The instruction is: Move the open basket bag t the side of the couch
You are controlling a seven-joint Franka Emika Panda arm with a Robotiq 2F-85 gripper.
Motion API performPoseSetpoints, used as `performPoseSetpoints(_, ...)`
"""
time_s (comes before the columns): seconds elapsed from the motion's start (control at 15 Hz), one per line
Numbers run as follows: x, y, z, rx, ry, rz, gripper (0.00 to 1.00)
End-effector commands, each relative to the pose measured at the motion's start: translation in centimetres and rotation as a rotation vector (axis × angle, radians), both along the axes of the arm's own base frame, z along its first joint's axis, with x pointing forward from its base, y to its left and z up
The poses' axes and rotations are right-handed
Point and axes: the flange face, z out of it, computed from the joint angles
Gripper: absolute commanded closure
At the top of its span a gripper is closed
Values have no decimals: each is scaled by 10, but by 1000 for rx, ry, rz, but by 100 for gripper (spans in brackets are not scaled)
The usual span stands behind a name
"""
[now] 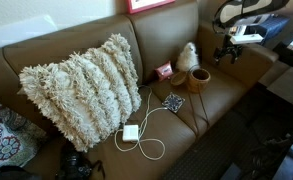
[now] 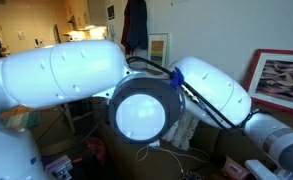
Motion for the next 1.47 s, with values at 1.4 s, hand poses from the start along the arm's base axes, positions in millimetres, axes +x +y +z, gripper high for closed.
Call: performPoseSetpoints(1.4,-22,-25,-30,-42,46,-17,0)
